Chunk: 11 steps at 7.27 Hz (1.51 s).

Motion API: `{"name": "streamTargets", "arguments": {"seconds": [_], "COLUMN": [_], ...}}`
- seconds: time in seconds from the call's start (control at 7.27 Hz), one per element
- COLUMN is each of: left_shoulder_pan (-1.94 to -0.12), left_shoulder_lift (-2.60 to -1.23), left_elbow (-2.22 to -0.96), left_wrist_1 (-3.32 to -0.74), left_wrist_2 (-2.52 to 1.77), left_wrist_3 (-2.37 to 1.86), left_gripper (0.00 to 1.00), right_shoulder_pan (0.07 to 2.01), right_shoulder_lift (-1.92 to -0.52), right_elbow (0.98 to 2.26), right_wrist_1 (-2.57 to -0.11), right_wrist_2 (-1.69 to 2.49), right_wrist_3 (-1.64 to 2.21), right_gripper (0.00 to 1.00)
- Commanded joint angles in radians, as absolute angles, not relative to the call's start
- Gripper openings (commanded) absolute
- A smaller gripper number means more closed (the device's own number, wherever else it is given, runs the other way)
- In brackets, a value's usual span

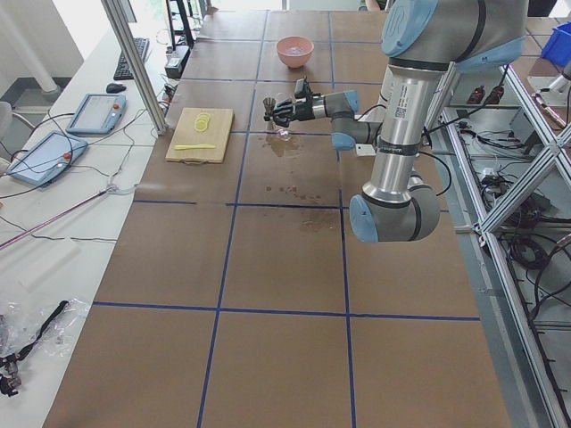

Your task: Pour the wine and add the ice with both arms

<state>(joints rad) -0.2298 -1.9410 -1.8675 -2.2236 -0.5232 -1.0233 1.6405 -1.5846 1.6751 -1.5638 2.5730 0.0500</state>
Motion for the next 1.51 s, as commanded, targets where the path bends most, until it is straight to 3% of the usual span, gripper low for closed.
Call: {"name": "streamTargets", "arguments": {"seconds": [0.0, 0.83, 1.38], "left_shoulder_pan": [-0.224, -0.207, -0.187], "left_shoulder_lift": [-1.956, -2.000, -2.037], "left_elbow": [-1.864, -1.867, -1.859], "left_wrist_1": [-2.220, -2.211, -2.103], "left_wrist_2": [-0.525, -0.525, -0.526], "left_wrist_3": [-0.891, -0.576, -0.406], "left_gripper": [0.00, 0.00, 0.00], "right_shoulder_pan": [1.617, 1.441, 1.330], "right_shoulder_lift": [-1.583, -1.585, -1.594], "right_elbow": [1.715, 1.925, 1.973], "right_wrist_1": [-1.563, -1.559, -1.455], "right_wrist_2": [2.568, 2.490, 2.372], "right_wrist_3": [0.121, 0.423, 0.610], "right_gripper": [1.00, 1.00, 1.00]}}
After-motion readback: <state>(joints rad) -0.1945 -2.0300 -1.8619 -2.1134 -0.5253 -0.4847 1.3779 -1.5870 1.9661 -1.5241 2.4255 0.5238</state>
